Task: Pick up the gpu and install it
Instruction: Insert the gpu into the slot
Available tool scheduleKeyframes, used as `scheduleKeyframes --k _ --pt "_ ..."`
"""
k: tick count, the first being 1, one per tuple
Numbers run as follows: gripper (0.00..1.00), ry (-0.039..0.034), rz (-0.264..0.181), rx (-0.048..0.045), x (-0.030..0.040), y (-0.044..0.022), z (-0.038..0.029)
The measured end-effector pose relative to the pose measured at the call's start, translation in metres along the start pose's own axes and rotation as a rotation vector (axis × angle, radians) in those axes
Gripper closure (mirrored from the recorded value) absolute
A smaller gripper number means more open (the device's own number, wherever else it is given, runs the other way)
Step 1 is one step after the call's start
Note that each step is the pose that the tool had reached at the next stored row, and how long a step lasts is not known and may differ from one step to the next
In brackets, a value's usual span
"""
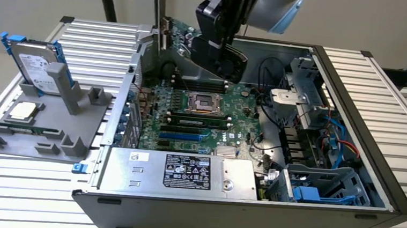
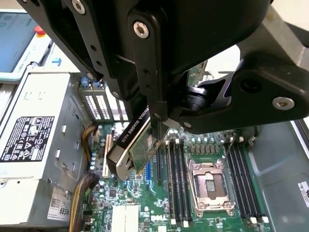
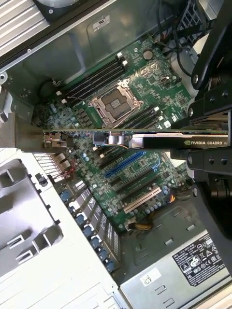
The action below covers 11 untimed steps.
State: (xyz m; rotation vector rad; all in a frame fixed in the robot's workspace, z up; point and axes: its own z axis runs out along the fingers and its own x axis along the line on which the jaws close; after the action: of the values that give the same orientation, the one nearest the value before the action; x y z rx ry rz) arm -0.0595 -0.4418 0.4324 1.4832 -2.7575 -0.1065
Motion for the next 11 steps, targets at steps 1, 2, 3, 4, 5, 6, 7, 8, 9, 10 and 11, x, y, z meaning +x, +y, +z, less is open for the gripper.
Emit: scheduleKeyframes --k 1,2,3,4,5,6,7,8,9,10,11 --pt "1.0 0.0005 -0.006 -0.0002 0.0 -0.0001 0.0" --pt "1.0 0.0009 -0.012 -0.0003 -0.0001 -0.0001 -0.0001" --pt "1.0 0.0012 -0.018 -0.0004 -0.0001 -0.0002 -0.0001" --pt "1.0 0.0015 -0.024 -0.0006 -0.0001 -0.0002 -0.0001" --pt "1.0 0.002 -0.03 -0.0007 -0.0002 -0.0002 -0.0001" --pt "1.0 0.0024 -0.036 -0.0009 -0.0002 -0.0003 -0.0001" --pt "1.0 0.0027 -0.042 -0.0011 -0.0002 -0.0003 -0.0001" --pt "1.0 0.0031 -0.047 -0.0012 -0.0002 -0.0003 -0.0001" --pt "1.0 0.0035 -0.054 -0.0013 -0.0002 -0.0003 -0.0002" --pt "1.0 0.0038 -0.059 -0.0015 -0.0002 -0.0004 -0.0002" --pt "1.0 0.0042 -0.065 -0.0016 -0.0003 -0.0004 -0.0002"
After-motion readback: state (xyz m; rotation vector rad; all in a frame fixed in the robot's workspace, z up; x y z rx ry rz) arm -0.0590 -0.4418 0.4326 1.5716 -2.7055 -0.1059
